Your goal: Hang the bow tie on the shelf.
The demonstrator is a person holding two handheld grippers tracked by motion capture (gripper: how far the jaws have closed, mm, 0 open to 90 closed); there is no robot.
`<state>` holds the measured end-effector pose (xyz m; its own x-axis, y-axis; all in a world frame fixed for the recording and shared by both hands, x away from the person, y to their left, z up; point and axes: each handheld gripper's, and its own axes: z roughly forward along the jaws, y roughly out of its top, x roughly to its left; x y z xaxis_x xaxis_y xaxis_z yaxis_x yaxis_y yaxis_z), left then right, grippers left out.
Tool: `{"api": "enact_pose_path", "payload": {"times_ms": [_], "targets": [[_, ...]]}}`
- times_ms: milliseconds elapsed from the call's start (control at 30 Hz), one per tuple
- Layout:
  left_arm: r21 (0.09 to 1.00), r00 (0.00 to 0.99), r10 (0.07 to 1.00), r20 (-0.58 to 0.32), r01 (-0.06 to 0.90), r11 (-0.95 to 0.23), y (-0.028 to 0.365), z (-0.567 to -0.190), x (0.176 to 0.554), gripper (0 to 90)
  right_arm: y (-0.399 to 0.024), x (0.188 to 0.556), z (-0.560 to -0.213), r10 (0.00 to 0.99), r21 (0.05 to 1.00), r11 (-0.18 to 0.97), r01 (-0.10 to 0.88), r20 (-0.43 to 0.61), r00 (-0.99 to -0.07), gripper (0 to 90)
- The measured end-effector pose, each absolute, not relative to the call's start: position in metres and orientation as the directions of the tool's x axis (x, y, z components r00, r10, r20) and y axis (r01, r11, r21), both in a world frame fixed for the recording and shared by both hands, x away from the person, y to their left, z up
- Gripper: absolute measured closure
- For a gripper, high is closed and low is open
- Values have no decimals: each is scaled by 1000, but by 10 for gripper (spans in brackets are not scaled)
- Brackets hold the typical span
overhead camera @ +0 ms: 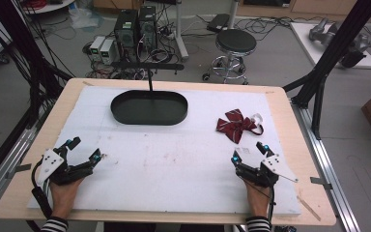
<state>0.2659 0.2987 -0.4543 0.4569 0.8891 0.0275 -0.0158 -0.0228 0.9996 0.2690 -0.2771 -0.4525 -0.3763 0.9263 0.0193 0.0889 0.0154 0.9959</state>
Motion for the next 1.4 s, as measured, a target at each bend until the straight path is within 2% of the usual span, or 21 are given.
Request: {"api": "enact_pose_path", "payload": {"times_ms": [267, 433, 700, 1033, 1167, 1400], "targets": [[1000, 456, 890, 20, -1, -22, 299, -454, 267, 157, -279, 272, -451, 923, 992, -8, 128, 57, -381, 81], [1000, 457, 889, 22, 0, -25, 299, -454, 267, 157, -283, 272, -448, 927, 989, 16, 144, 40, -374, 81], [1000, 455, 890, 18, 3, -22, 299, -454, 268, 157, -295, 280, -416, 928, 986, 48, 160, 15, -373, 81], [1000, 457, 889, 18, 3, -22, 299, -454, 268, 158, -314, 316, -376, 935, 938, 46, 343, 81, -345, 82], [1000, 457, 889, 18, 0, -21, 299, -454, 267, 158, -316, 325, -370, 939, 922, 38, 386, 98, -329, 82], [1000, 459, 888, 18, 2, -22, 299, -454, 268, 158, -318, 352, -357, 955, 883, 91, 461, 55, -293, 82]]}}
